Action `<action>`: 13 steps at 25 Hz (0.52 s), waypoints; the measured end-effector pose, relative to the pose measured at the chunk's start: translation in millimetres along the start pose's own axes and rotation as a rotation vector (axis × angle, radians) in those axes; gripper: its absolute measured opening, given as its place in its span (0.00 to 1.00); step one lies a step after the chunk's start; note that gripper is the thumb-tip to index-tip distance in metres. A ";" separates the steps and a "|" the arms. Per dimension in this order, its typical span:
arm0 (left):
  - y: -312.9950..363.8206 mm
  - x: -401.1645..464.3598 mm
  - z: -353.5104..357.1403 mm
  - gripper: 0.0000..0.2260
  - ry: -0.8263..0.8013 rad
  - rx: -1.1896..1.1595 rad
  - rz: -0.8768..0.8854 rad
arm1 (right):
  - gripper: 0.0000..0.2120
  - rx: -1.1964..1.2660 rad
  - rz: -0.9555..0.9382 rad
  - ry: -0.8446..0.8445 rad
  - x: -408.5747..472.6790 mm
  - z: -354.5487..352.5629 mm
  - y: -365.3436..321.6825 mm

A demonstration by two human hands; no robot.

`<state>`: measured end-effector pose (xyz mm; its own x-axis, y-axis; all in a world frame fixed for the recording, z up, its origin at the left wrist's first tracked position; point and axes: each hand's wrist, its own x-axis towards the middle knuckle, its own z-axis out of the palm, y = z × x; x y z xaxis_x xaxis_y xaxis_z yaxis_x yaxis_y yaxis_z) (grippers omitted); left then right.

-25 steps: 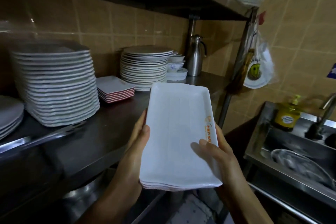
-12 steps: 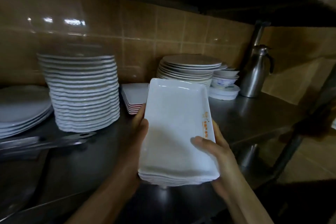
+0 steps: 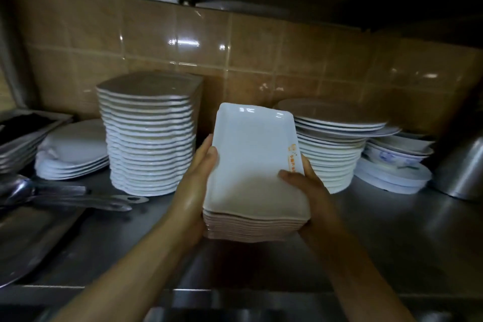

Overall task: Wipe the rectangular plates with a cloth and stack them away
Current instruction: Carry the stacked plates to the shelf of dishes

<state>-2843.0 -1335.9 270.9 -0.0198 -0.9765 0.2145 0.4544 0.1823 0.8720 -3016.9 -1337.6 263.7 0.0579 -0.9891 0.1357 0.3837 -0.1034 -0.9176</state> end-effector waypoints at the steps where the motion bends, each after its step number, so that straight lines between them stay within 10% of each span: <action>1: 4.1 9.6 1.0 0.20 -0.005 -0.033 -0.009 | 0.24 0.006 0.003 -0.027 9.7 0.9 -1.1; 13: 0.6 73.2 -11.6 0.17 0.058 -0.189 -0.194 | 0.19 0.021 0.153 -0.131 81.0 11.8 -6.9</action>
<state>-2833.8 -1408.7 282.0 -0.0742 -0.9970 0.0213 0.6052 -0.0280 0.7956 -3004.1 -1415.7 285.4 0.2361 -0.9707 0.0444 0.3799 0.0502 -0.9237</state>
